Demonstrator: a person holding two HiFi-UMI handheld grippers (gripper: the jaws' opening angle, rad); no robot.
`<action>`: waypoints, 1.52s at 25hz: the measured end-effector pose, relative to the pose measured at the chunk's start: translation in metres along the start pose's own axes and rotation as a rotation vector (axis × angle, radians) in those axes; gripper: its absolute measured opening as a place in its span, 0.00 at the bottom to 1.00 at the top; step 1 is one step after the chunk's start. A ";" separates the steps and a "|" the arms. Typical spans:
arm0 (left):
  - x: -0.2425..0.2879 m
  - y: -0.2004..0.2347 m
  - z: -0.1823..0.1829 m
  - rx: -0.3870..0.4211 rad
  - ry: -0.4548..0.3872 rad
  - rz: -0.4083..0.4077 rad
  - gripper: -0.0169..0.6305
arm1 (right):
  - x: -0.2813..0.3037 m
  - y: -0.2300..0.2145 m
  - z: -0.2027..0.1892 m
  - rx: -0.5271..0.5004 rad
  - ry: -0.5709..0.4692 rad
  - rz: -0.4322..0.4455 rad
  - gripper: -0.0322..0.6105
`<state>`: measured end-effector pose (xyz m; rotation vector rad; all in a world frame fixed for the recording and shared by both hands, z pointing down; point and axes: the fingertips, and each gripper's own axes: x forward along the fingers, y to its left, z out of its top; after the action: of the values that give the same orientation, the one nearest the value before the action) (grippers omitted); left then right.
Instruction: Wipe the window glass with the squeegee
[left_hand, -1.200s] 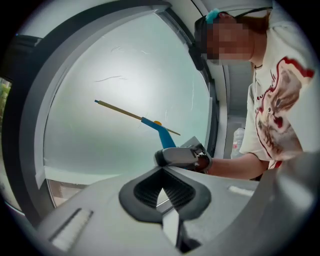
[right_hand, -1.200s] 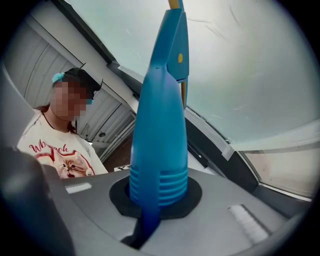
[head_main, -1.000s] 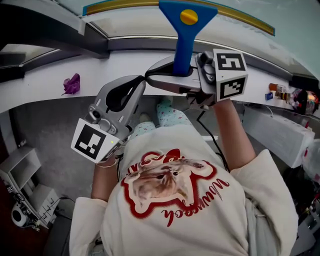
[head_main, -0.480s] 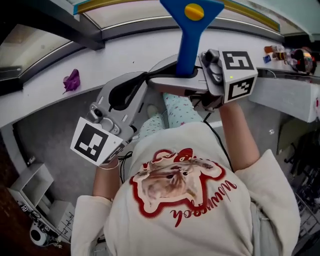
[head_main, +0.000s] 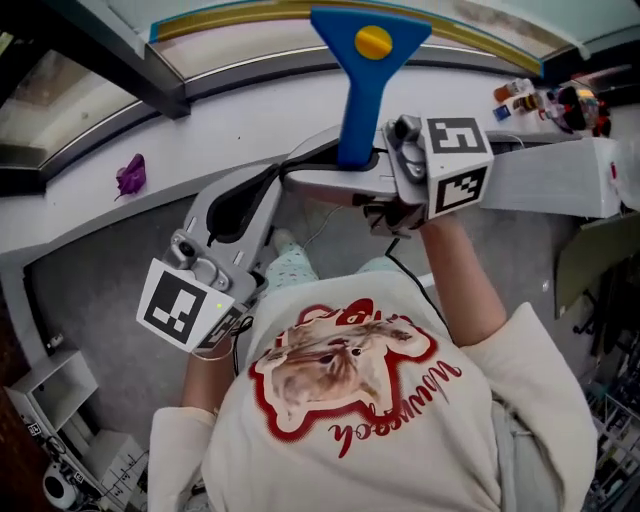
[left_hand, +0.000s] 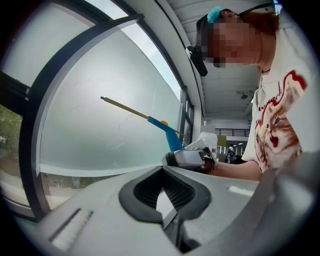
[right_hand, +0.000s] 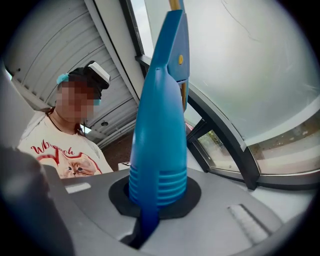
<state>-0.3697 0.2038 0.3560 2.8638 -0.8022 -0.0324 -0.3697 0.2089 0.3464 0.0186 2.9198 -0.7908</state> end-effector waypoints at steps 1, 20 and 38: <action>0.000 -0.016 -0.002 0.002 -0.005 0.022 0.03 | -0.009 0.012 -0.006 -0.006 0.000 0.013 0.09; 0.034 -0.313 -0.020 -0.071 -0.047 0.205 0.03 | -0.192 0.241 -0.079 0.040 0.048 0.116 0.09; 0.032 -0.315 -0.019 -0.042 -0.021 0.180 0.03 | -0.190 0.244 -0.080 0.005 0.049 0.140 0.09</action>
<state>-0.1796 0.4553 0.3229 2.7451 -1.0470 -0.0557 -0.1795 0.4635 0.3142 0.2434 2.9228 -0.7866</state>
